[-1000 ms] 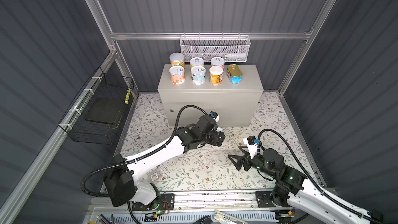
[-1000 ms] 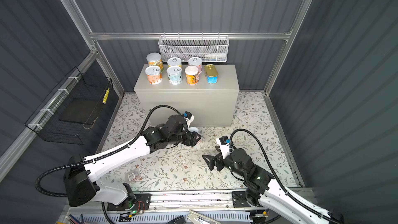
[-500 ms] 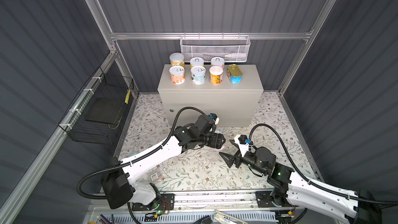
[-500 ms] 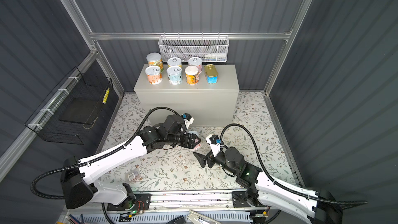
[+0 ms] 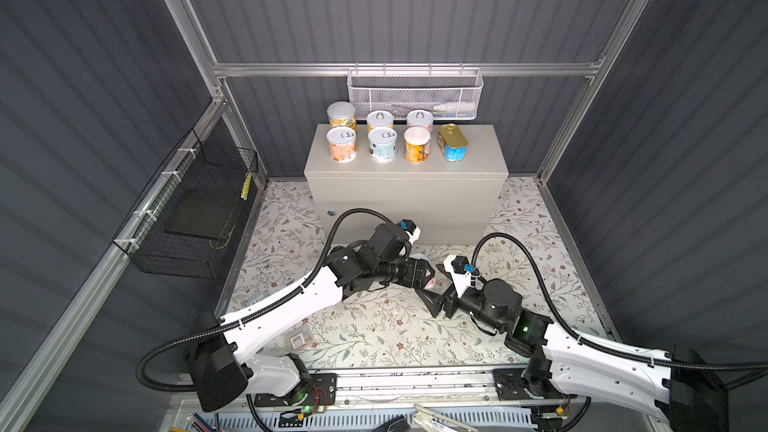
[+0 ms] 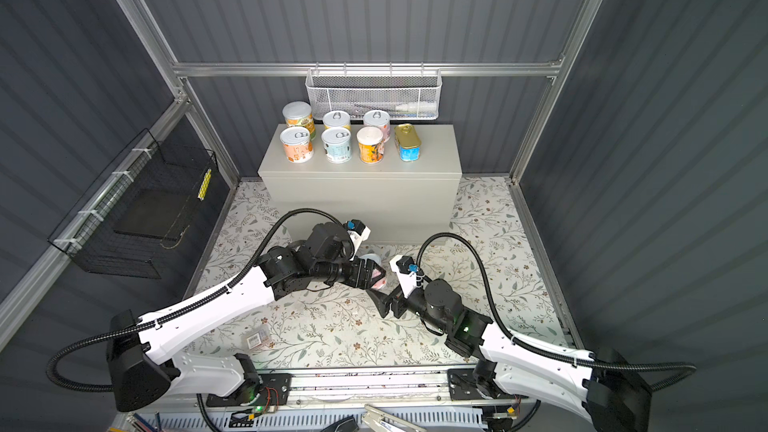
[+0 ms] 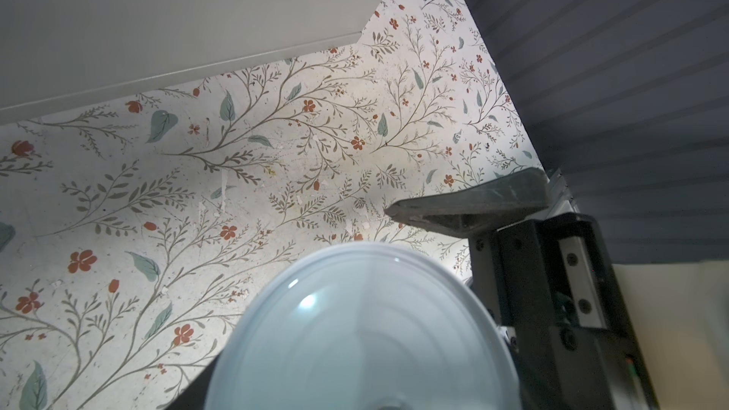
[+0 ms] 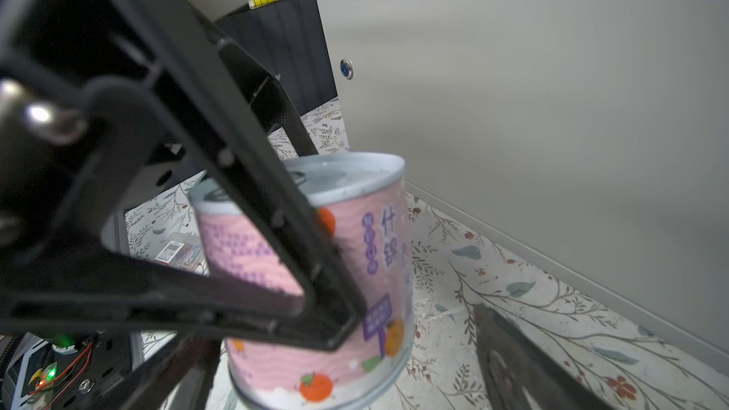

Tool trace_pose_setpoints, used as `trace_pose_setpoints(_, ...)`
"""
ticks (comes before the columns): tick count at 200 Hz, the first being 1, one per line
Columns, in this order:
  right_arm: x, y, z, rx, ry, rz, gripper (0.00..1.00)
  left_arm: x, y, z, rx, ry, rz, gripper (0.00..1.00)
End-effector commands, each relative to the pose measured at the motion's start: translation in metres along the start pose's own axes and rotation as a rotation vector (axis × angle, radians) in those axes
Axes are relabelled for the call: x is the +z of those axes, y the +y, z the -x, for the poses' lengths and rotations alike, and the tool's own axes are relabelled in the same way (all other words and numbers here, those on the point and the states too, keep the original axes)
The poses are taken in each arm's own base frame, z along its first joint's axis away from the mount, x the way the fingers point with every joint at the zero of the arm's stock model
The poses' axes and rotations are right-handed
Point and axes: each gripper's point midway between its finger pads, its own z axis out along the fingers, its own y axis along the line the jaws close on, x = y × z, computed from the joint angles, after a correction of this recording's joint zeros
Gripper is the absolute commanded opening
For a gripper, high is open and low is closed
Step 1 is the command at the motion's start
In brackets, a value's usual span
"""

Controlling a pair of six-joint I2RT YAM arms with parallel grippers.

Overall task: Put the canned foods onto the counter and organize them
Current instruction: 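Close the right gripper on the pink can held by the left gripper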

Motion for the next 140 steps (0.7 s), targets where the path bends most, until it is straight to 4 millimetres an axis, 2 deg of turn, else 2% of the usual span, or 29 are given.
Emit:
trace_pose_setpoints(1, 0.005, 0.003, 0.023, -0.006, -0.071, 0.000, 0.99, -0.015, -0.017, 0.012, -0.002, -0.066, -0.081, 0.50)
trace_pose_setpoints(89, 0.029, 0.007, 0.026, -0.024, -0.068, 0.014, 0.99, -0.013, -0.018, 0.004, -0.016, -0.050, -0.107, 0.50)
trace_pose_setpoints(140, 0.033, 0.011, 0.027, -0.011, -0.085, 0.034, 0.80, -0.013, -0.019, 0.004, -0.009, -0.052, -0.109, 0.50)
